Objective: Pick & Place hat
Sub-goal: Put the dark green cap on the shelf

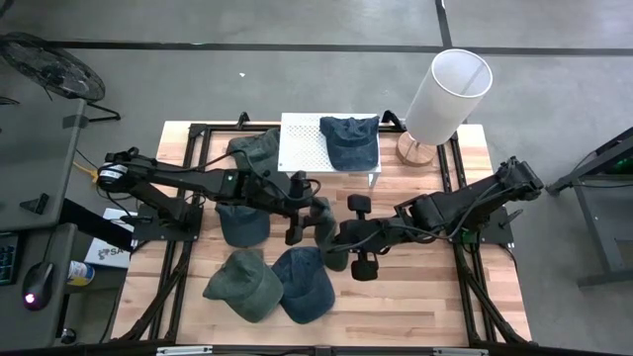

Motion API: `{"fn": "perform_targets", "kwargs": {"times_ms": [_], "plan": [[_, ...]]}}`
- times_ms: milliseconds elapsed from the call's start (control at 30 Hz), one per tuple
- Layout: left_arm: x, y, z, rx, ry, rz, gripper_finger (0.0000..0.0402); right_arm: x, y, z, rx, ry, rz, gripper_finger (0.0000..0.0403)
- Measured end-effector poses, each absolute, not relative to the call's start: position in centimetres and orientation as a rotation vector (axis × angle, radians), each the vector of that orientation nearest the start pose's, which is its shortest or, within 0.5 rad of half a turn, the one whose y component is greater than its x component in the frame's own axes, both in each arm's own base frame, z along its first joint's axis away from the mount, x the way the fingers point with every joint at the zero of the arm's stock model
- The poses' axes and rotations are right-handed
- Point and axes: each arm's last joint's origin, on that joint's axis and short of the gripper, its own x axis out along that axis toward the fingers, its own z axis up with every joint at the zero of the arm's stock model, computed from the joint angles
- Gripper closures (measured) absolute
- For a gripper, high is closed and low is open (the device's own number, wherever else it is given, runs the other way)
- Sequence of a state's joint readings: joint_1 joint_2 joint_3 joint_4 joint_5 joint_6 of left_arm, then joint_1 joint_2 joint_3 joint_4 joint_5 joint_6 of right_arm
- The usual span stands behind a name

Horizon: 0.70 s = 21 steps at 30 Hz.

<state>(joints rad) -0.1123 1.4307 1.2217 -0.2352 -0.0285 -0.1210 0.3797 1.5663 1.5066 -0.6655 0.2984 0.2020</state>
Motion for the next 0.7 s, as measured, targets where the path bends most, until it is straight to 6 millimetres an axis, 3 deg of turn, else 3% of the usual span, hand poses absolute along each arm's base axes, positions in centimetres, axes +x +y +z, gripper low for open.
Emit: {"fn": "perform_targets", "kwargs": {"times_ms": [467, 700], "plan": [[31.9, -4.7, 33.1, -0.117, 0.449, -0.053, 0.0385, 31.8, 11.7, 35.0, -0.058, 0.679, -0.001, 0.0403], [31.8, -5.0, 33.1, -0.157, 0.450, -0.025, 0.0395, 31.8, 11.7, 35.0, -0.049, 0.677, 0.001, 0.0403]]}}
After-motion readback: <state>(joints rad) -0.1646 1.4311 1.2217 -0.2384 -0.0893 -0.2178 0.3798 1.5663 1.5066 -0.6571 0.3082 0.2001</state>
